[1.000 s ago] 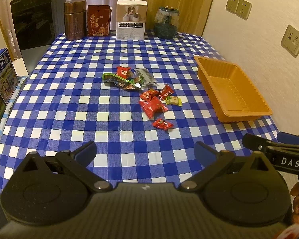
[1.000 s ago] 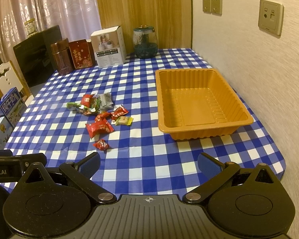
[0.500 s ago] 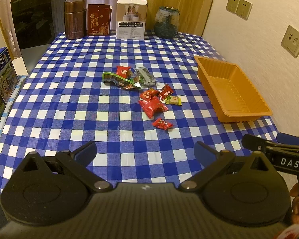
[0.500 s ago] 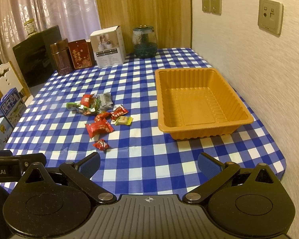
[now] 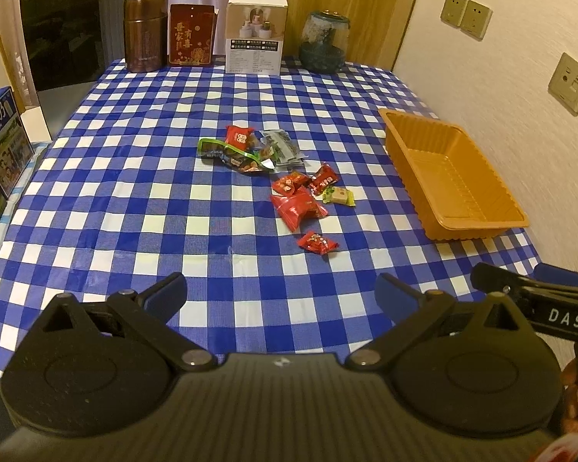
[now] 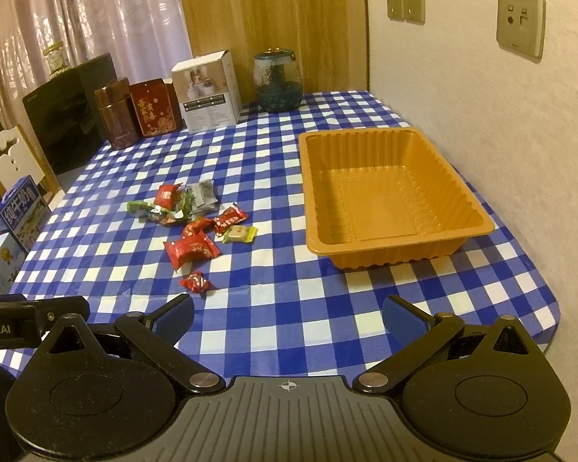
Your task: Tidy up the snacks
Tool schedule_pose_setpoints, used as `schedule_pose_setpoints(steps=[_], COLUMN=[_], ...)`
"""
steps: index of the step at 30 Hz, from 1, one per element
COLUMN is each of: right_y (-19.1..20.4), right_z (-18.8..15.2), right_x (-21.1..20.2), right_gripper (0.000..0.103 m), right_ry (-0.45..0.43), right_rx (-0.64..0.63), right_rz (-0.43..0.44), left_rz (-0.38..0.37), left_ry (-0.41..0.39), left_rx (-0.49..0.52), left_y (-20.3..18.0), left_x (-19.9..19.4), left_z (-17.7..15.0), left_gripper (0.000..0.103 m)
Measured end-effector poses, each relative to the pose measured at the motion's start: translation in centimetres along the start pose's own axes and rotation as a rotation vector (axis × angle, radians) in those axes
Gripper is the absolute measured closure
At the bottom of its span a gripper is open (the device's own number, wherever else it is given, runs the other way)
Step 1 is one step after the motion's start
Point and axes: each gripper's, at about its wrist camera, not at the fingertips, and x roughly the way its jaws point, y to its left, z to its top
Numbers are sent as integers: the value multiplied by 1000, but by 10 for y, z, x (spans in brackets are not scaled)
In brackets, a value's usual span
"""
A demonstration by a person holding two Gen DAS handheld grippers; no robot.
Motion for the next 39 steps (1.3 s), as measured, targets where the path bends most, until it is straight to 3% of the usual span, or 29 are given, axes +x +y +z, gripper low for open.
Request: schedule_pose_setpoints(steps=[9, 11, 16, 24, 35, 39], right_y=[8, 11, 21, 45, 70, 77], right_z=[-1, 0, 4, 7, 3, 0], right_x=[32, 42, 71, 119, 171, 180], right_gripper=[2, 13, 19, 41, 58, 64], right_ry=[7, 11, 35, 76, 131, 135], right_rx=[5, 2, -19, -107, -243, -284], right_rz=[38, 56, 92, 154, 193, 194], left_rz=[-8, -10, -5, -25, -64, -76], left_ry=[32, 42, 52, 82, 122, 122], left_rx=[-3, -7, 8, 46, 47, 39], left_y=[21, 27, 41, 58, 74, 78], left_x=[35, 45, 68, 104, 136, 140], left_z=[10, 14, 24, 36, 45, 47], left_gripper=[9, 11, 14, 24, 42, 43])
